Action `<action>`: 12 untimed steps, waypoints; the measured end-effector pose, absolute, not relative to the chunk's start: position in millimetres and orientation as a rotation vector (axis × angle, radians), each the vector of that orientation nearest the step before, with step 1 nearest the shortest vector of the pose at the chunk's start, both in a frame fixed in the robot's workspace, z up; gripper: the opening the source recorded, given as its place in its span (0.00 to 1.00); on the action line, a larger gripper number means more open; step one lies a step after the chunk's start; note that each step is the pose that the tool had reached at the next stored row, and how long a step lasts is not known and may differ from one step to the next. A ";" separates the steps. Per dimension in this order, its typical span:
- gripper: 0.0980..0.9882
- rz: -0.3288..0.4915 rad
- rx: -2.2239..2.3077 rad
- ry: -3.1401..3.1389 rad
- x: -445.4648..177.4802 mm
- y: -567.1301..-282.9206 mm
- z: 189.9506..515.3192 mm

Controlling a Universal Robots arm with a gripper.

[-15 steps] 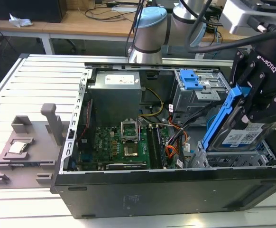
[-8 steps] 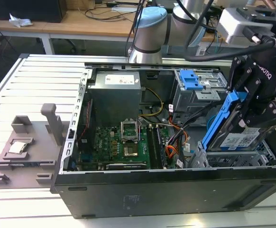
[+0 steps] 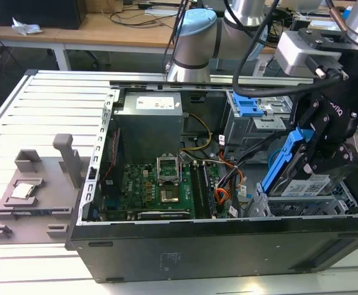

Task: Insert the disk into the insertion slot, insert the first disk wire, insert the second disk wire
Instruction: 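Insert the disk into the insertion slot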

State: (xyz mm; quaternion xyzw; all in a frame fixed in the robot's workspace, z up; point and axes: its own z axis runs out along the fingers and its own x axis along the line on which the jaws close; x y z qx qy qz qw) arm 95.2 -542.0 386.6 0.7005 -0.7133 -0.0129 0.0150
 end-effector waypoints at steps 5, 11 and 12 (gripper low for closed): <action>0.30 -0.040 2.180 -2.220 95.2 -542.0 385.4; 0.39 -0.040 2.180 -2.220 95.2 -541.9 385.1; 0.39 -0.040 2.180 -2.220 95.2 -542.0 385.1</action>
